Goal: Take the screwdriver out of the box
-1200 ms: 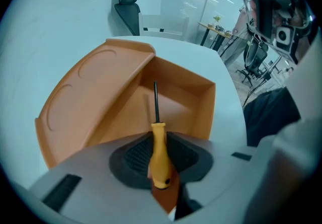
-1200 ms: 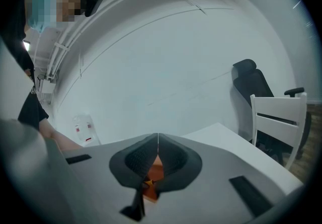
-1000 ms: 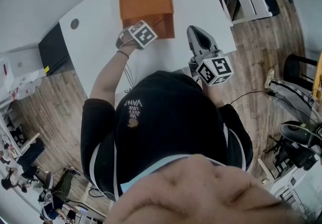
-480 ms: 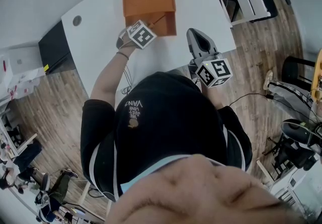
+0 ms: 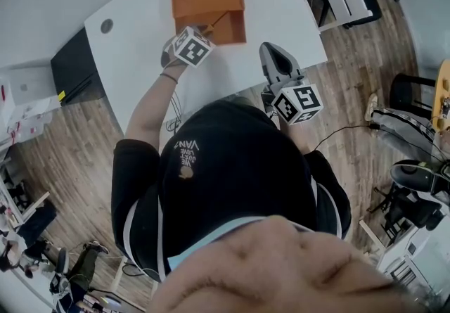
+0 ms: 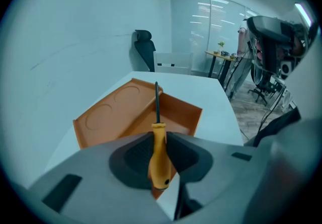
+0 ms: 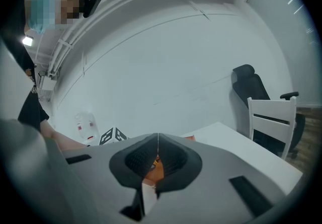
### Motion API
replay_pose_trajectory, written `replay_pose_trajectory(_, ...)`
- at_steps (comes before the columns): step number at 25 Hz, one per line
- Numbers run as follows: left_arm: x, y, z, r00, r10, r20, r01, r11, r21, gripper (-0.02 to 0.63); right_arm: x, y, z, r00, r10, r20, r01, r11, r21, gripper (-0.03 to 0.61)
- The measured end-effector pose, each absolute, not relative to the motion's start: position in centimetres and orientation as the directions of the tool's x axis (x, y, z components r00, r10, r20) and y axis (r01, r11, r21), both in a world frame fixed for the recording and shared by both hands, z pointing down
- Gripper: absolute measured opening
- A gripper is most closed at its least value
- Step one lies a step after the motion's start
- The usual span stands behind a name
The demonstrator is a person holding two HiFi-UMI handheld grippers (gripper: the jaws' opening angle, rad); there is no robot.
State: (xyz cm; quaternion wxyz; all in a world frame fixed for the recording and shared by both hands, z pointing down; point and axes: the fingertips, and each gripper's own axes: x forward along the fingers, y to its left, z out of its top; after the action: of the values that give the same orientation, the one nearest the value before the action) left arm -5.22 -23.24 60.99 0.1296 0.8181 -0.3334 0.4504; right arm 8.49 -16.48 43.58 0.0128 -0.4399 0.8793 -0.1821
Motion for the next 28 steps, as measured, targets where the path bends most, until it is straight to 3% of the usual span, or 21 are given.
replay_pose_trajectory(28,-7.7,-17.9,53.0,0.518,-0.652,0.553,-0.729,-0.676,-0.113,0.087,5.5,-7.8,42.3,-0.566,-0.813,0.139,-0.810,0.517,-0.277,0.012)
